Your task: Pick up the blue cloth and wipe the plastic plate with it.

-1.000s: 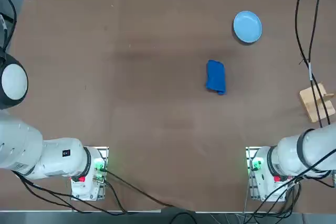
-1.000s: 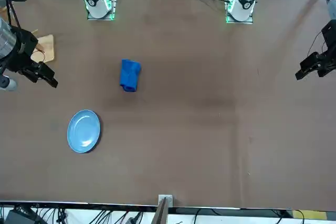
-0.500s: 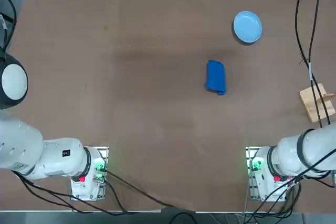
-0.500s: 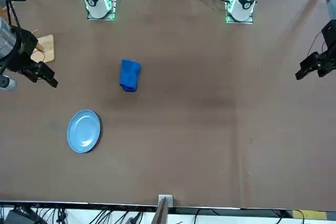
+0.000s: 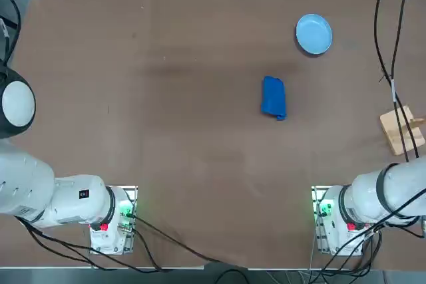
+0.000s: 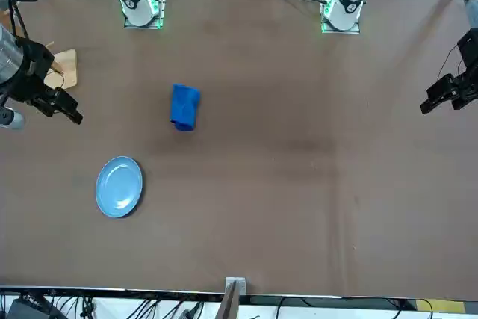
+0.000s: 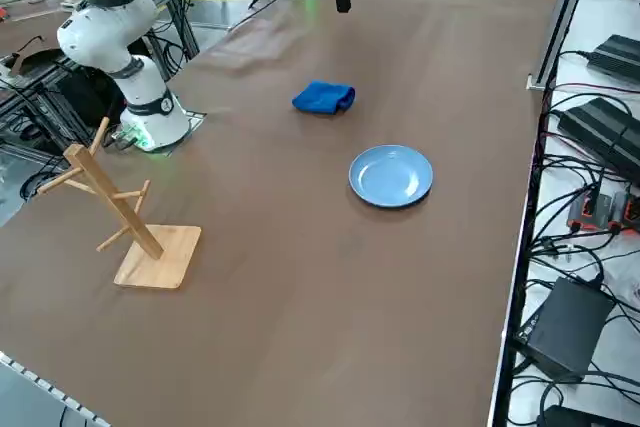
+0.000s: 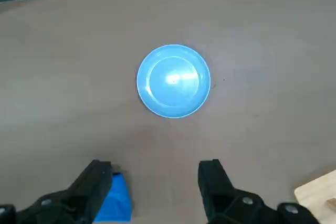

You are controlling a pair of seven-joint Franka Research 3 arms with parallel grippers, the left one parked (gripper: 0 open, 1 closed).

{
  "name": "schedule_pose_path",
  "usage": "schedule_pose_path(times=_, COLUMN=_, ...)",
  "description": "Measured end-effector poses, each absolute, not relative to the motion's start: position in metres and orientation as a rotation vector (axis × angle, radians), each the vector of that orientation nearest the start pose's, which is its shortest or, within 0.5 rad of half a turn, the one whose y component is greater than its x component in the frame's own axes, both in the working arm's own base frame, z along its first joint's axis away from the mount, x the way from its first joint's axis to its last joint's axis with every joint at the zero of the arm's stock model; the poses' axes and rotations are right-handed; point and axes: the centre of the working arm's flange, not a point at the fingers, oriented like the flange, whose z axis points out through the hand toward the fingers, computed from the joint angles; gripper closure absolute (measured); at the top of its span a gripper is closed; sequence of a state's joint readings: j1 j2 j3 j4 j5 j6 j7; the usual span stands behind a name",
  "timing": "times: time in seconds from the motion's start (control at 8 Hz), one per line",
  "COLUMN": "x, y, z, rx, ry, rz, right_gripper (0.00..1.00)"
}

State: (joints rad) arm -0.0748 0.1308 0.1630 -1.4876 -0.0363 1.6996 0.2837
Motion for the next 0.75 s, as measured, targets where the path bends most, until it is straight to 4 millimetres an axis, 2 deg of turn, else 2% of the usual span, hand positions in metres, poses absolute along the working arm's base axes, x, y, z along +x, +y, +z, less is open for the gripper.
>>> schedule_pose_path(times=0.38, x=0.6044, y=0.0415, z=0.6006, rx=-3.159, ry=0.244, rz=-0.13, right_gripper=0.0)
schedule_pose_path(times=0.75, x=0.6036, y=0.0478, z=0.6003, rx=-3.163, ry=0.21, rz=-0.125, right_gripper=0.0)
